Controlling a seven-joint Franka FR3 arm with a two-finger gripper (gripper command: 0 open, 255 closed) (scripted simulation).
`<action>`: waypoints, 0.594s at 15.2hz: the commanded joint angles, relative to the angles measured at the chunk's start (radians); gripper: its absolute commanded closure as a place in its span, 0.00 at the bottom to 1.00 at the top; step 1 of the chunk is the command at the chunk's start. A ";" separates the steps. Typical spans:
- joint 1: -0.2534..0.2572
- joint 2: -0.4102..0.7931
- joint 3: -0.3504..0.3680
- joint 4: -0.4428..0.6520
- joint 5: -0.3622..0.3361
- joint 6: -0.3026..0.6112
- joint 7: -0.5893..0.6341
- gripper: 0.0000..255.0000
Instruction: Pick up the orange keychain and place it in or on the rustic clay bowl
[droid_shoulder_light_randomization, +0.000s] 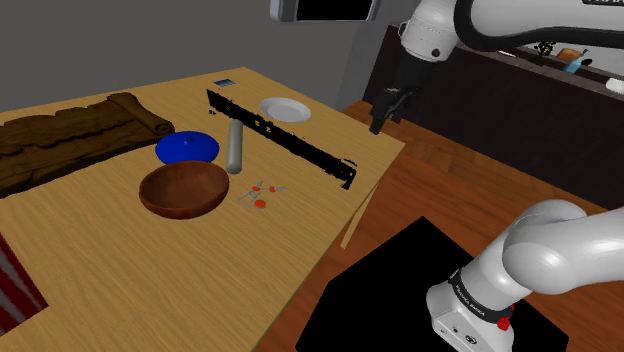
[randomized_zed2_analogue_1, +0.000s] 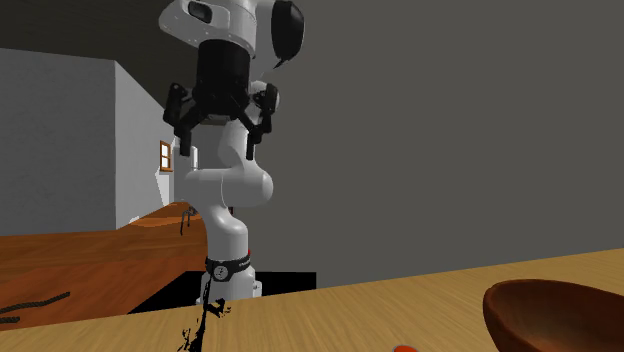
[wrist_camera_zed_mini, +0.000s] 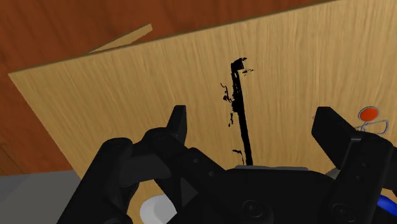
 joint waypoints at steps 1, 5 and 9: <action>0.005 0.051 0.037 0.005 0.015 0.041 0.043 0.00; 0.016 0.151 0.110 0.017 0.033 0.120 0.127 0.00; 0.020 0.268 0.182 0.047 0.032 0.196 0.216 0.00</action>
